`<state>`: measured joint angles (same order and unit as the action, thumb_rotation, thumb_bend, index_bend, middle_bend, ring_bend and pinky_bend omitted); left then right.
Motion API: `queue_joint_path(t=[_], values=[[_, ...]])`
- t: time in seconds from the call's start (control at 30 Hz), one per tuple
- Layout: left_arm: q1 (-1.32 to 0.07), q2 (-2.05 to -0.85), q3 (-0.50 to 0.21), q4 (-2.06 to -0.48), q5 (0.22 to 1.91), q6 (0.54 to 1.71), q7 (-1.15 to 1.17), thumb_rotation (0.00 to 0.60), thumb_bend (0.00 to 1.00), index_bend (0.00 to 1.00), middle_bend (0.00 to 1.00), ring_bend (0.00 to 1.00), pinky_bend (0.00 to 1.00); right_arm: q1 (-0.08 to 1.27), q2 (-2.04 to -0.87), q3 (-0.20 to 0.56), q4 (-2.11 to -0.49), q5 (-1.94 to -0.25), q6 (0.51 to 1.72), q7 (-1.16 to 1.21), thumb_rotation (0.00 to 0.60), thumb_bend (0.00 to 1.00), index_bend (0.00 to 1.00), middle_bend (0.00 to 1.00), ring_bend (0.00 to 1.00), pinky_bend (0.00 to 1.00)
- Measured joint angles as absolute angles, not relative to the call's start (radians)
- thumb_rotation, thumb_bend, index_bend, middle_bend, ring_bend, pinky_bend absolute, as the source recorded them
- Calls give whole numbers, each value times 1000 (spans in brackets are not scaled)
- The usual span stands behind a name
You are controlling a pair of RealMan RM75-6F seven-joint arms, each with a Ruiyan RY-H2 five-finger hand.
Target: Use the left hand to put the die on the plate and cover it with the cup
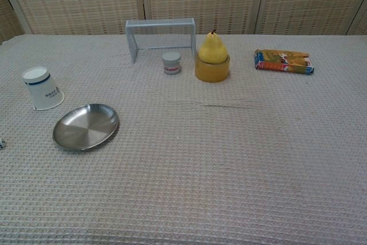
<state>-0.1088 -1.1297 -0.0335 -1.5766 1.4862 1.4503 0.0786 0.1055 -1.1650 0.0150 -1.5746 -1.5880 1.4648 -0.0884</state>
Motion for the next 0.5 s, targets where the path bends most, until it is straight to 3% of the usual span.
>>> queue_joint_path(t=[0.17,0.27,0.33,0.4,0.5], values=[[-105,-1149,-31,-1582,1475,1448,128,600,388,0,0,0,56,101,-1153,4,-1583,-1610,1475,-75,600,189,0,0,0,0],[-110,-1169,-29,-1584,1473,1433,138,600,387,1,99,47,213,97,-1149,4,-1589,-1615,1489,-71,600,189,0,0,0,0],[-117,-1192,-33,-1579,1466,1424,147,600,387,79,359,248,488,94,-1148,5,-1590,-1620,1499,-70,600,189,0,0,0,0],[-127,-1225,-42,-1565,1459,1418,159,600,388,202,581,436,669,93,-1148,4,-1592,-1620,1496,-70,600,189,0,0,0,0],[-145,-1282,-63,-1525,1446,1412,175,600,389,334,818,651,832,96,-1144,3,-1597,-1617,1484,-68,600,189,0,0,0,0]])
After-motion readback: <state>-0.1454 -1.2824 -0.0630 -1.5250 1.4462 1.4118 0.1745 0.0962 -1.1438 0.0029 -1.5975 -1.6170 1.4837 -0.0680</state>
